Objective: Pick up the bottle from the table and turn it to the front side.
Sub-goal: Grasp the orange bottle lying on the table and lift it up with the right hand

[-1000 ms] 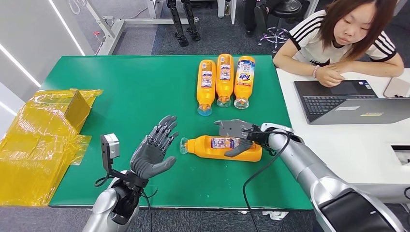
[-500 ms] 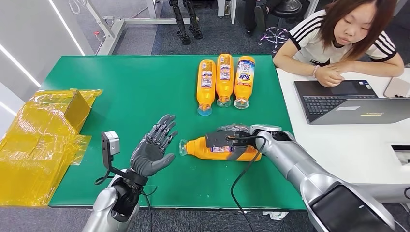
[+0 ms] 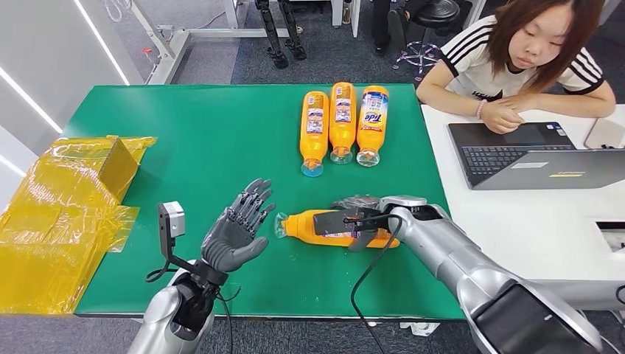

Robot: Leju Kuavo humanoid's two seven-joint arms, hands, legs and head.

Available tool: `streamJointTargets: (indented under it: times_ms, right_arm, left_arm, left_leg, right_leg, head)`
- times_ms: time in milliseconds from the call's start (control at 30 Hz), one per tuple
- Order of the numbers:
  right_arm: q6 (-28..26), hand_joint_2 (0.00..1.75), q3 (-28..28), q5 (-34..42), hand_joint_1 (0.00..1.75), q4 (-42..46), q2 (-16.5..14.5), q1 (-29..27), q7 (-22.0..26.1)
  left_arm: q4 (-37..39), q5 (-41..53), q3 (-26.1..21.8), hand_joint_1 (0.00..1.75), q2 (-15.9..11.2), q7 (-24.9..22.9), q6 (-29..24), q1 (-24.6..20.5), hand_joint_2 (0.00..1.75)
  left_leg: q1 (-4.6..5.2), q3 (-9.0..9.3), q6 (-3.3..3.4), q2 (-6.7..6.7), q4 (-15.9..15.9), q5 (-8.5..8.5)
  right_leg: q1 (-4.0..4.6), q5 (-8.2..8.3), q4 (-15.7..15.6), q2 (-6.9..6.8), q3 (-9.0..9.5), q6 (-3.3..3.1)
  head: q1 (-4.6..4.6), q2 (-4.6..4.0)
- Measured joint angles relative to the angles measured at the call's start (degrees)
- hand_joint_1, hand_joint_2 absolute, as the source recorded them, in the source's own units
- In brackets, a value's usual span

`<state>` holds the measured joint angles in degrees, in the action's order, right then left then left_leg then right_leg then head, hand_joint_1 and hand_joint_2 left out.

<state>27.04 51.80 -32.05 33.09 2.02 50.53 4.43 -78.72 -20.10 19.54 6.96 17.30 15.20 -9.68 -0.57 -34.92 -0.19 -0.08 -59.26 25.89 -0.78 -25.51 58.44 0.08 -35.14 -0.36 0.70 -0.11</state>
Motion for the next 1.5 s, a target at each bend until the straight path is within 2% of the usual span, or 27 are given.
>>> streamJointTargets:
  times_ms: [33, 167, 500, 533, 633, 667, 733, 1267, 1367, 1500]
  right_arm:
    - [-0.19, 1.75, 0.08, -0.14, 0.2, 0.11, 0.2, -0.06, -0.1]
    - [-0.54, 1.75, 0.34, -0.56, 0.0, 1.03, 1.36, -0.43, -0.38]
    - [-2.53, 1.75, 0.86, -1.65, 0.0, 5.38, 4.66, -2.04, -2.61]
    - [-2.56, 1.75, 0.89, -1.72, 0.13, 5.71, 4.83, -2.08, -2.8]
    - [-3.09, 1.75, 0.98, -2.42, 1.37, 7.11, 5.36, -2.13, -3.68]
    - [-3.33, 1.75, 1.01, -2.69, 1.68, 7.73, 5.61, -2.12, -3.95]
    - [-3.56, 1.75, 1.02, -3.09, 1.75, 8.78, 6.06, -2.12, -4.11]
    - [-5.7, 1.75, 1.02, -3.27, 1.75, 11.61, 6.81, -3.39, -2.69]
    - [-7.3, 1.75, 0.33, -1.98, 1.75, 11.88, 6.81, -4.45, -0.11]
    - [-10.64, 1.75, -2.48, 2.74, 1.75, 13.34, 6.81, -7.65, 5.65]
  left_arm:
    - [0.01, -0.01, 0.0, 0.0, -0.01, -0.03, 0.03, 0.11, 1.75]
    - [0.0, -0.01, 0.0, 0.0, -0.01, -0.03, 0.11, 0.76, 1.75]
    - [-0.01, 0.05, -0.16, 0.0, -0.08, 0.16, 0.51, 2.73, 1.75]
    - [-0.01, 0.05, -0.19, 0.0, -0.08, 0.16, 0.52, 2.82, 1.75]
    - [-0.02, 0.13, -0.3, 0.0, -0.08, 0.18, 0.54, 3.17, 1.75]
    - [-0.03, 0.17, -0.32, 0.0, -0.08, 0.18, 0.54, 3.33, 1.75]
    - [-0.03, 0.22, -0.34, 0.0, -0.08, 0.19, 0.54, 3.55, 1.75]
    - [-0.03, 0.67, -0.47, 0.0, -0.08, 0.69, 0.69, 3.76, 1.75]
    - [-0.03, 0.84, -0.52, 0.0, -0.08, 0.99, 0.84, 3.76, 1.75]
    - [-0.03, 1.6, -0.87, 0.0, -0.08, 2.51, 0.85, 3.88, 1.75]
  left_leg:
    - [0.0, 0.0, 0.0, 0.0, 0.0, 0.0]
    - [0.0, -0.01, 0.0, -0.01, 0.0, 0.0]
    - [0.01, -0.03, 0.0, 0.01, 0.0, 0.01]
    - [0.01, -0.03, 0.0, 0.01, 0.0, 0.01]
    - [0.0, -0.02, 0.0, 0.01, 0.0, 0.01]
    - [0.0, -0.02, 0.0, 0.0, 0.0, 0.0]
    - [0.0, -0.02, 0.0, 0.0, 0.0, 0.0]
    - [0.0, -0.03, 0.0, 0.0, 0.0, 0.01]
    - [0.0, -0.03, 0.0, -0.01, 0.0, 0.01]
    - [-0.01, -0.03, 0.0, -0.02, 0.0, 0.01]
  right_leg:
    - [0.0, 0.0, 0.0, 0.0, 0.0, 0.0]
    - [0.0, 0.0, 0.0, -0.01, 0.0, 0.0]
    - [-0.01, 0.0, -0.01, 0.02, -0.01, 0.0]
    - [-0.01, 0.0, 0.0, 0.02, -0.02, 0.0]
    - [0.0, 0.0, 0.0, 0.01, -0.02, 0.0]
    - [0.0, 0.0, 0.01, 0.01, -0.02, 0.0]
    - [0.0, 0.0, 0.01, 0.01, -0.02, 0.0]
    - [0.0, 0.0, 0.0, 0.01, -0.01, 0.0]
    - [0.0, 0.0, 0.0, 0.0, -0.01, 0.0]
    - [0.01, -0.01, 0.0, -0.01, -0.01, 0.0]
  head:
    - [0.0, 0.0]
    - [0.0, 0.0]
    - [0.0, 0.0]
    - [0.0, 0.0]
    - [0.0, 0.0]
    - [0.0, 0.0]
    - [0.0, 0.0]
    - [0.0, 0.0]
    - [-0.01, 0.0]
    - [0.0, 0.0]
